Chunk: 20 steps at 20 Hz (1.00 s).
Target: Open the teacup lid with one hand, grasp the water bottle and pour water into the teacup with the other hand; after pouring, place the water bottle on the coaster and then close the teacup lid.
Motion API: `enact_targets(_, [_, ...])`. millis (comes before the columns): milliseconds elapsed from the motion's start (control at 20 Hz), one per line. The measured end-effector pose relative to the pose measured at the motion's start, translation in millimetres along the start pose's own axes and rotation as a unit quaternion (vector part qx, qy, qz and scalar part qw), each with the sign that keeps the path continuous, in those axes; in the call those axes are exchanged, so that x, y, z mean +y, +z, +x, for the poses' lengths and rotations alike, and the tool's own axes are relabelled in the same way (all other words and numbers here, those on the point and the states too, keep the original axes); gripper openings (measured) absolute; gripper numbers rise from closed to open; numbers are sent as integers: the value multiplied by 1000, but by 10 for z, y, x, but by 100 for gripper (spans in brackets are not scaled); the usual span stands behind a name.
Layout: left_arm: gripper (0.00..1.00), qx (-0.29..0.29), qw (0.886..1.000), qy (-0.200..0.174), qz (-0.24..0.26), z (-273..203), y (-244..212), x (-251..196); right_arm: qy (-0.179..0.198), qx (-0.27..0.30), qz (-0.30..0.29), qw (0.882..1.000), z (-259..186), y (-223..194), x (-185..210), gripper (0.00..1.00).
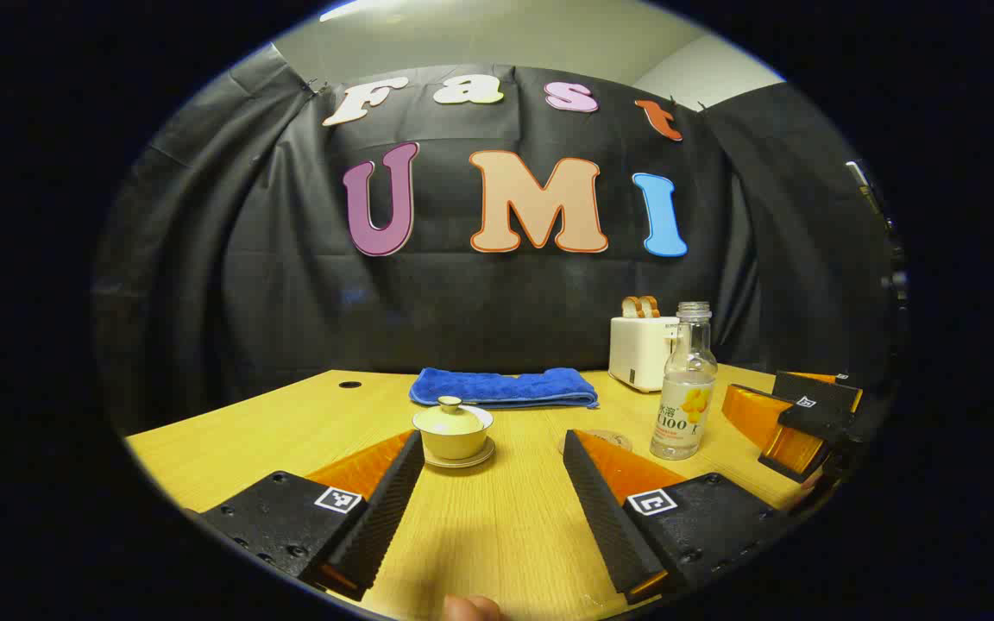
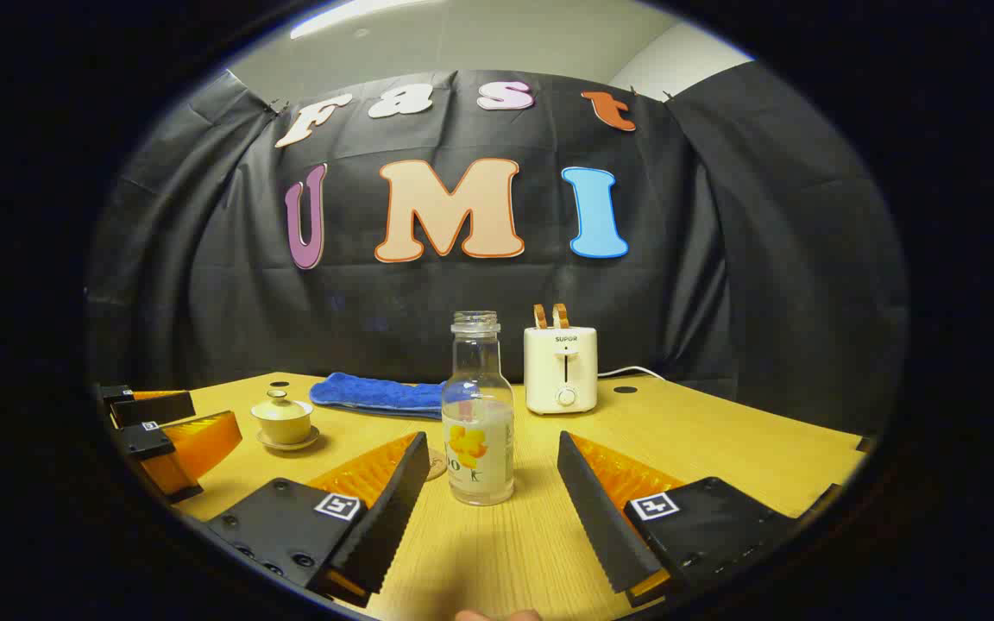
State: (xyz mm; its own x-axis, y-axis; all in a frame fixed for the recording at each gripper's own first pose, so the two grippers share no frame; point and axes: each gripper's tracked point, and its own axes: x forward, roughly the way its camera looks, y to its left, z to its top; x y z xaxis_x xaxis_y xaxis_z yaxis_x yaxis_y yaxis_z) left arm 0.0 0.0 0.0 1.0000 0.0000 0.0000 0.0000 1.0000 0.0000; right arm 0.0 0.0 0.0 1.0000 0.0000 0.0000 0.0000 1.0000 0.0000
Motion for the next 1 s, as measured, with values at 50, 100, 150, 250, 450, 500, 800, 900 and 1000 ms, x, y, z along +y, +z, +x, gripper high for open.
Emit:
enact_targets(50, [95, -4, 1000, -9, -1, -8, 11, -36, 1, -2, 0, 1000, -8, 19, 5, 96])
enact_targets(100, [95, -6, 1000, -13, -1, 12, 19, -48, 8, 0, 0, 1000, -7, -3, 34, 96])
enact_targets(150, [95, -5, 1000, -5, -1, 10, 23, -4, 13, 0, 1, 1000, -20, -5, 56, 96])
enact_targets(250, [94, -5, 1000, 4, -1, -8, 18, 24, 10, -1, 1, 1000, -20, -6, 32, 96])
enact_targets(450, [94, -4, 1000, 2, -1, -6, 3, 11, 2, -2, 1, 1000, -21, -3, 7, 96])
enact_targets(500, [94, -4, 1000, 4, -1, -8, 4, 20, 1, -1, 0, 1000, -16, 1, 7, 96])
enact_targets(800, [94, -4, 1000, 4, -1, -6, 0, 20, 1, -1, 1, 1000, -10, -8, 11, 96])
enact_targets(900, [94, -4, 1000, 4, -1, -4, -2, 19, 2, -1, 1, 1000, -14, 8, 18, 96])
enact_targets(1000, [94, -4, 1000, 4, -1, -4, -3, 20, 3, -1, 1, 1000, -4, -4, 16, 96])
